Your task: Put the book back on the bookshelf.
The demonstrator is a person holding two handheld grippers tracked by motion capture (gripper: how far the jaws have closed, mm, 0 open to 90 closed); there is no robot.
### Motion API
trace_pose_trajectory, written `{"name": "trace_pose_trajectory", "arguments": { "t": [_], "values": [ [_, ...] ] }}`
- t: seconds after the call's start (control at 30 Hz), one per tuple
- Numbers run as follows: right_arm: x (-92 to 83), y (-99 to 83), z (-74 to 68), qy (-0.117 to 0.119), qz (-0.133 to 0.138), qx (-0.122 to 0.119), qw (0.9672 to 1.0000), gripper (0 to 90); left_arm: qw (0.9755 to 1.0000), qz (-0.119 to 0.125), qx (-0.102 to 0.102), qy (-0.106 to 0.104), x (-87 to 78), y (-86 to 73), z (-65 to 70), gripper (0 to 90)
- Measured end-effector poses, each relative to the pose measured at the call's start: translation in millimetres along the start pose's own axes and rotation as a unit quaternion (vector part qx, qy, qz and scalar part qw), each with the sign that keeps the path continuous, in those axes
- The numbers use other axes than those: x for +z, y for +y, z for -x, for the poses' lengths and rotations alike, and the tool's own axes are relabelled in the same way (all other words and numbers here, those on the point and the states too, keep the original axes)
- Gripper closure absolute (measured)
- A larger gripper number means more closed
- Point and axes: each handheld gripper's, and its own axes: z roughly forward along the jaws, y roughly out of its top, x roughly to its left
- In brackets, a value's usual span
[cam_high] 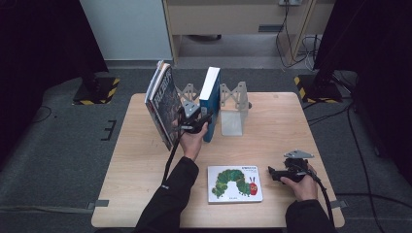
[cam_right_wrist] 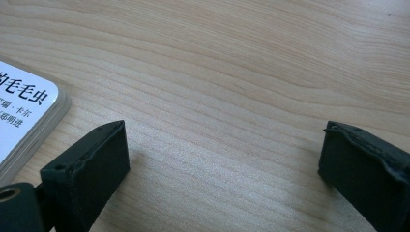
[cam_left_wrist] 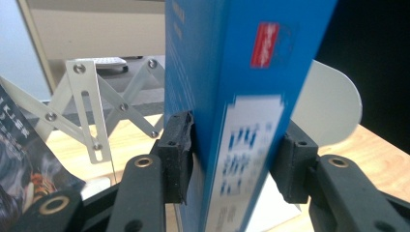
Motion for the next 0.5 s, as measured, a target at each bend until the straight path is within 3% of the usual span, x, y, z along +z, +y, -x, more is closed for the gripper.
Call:
{"name": "trace_pose_trajectory", "arguments": {
  "t": [0.2, 0.27, 0.5],
  "values": [
    [0.0, 0.0, -0.1, 0.000, 0.000, 0.000, 1.0000, 4.0, 0.9998, -0.017, -0.006, -0.013, -7.8, -13.9, -3.7, 56.8],
    [0.0, 0.0, -0.1, 0.000, 0.000, 0.000, 1.0000, 4.0, 0.9996, -0.017, -0.015, -0.015, -7.1, -13.7, -4.4, 57.2],
    [0.0, 0.1, 0.0, 0.000, 0.000, 0.000, 1.0000, 4.0, 0.9993, -0.031, -0.014, -0.017, 0.0, -8.4, 3.5, 56.4]
  ]
}}
